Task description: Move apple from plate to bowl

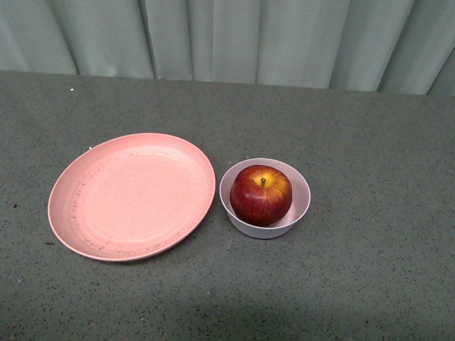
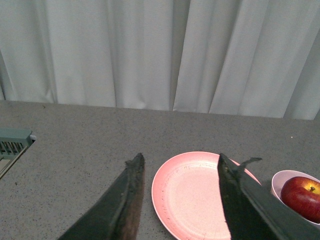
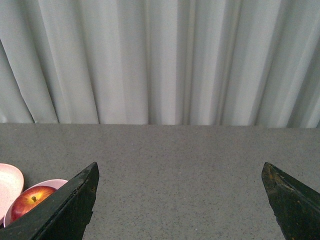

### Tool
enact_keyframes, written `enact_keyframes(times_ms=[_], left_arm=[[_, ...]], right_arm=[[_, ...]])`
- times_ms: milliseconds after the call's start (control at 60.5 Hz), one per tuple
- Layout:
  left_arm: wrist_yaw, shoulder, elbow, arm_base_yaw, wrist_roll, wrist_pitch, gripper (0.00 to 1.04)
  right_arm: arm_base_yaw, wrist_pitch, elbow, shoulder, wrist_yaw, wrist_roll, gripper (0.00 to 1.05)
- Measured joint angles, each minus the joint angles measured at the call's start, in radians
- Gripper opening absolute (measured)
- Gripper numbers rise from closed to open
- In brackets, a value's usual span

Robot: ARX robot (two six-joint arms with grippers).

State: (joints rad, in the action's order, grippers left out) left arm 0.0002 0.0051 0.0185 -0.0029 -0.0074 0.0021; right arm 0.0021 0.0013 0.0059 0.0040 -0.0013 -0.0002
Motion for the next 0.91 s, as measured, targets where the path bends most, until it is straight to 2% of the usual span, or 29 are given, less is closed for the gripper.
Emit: enact_keyframes(times_ms=[165,248,297,363,909], left_arm=[[0.000,0.000,0.000,0.000,0.000,0.000,0.77],[0.000,0.000,0.000,0.000,0.000,0.000,0.94],[0.000,0.000,0.000,0.000,0.002,0.000,1.00],[0.000,0.000,0.000,0.000,0.002,0.000,0.97],[0.000,0.000,0.000,0.000,0.002,0.000,0.98]], right_arm=[[0.000,0.000,0.000,0.000,0.000,0.000,0.95],[0.000,0.000,0.000,0.000,0.000,0.000,0.95],[0.000,0.000,0.000,0.000,0.000,0.000,0.95],[0.000,0.000,0.000,0.000,0.000,0.000,0.95],[0.000,0.000,0.000,0.000,0.000,0.000,0.95]])
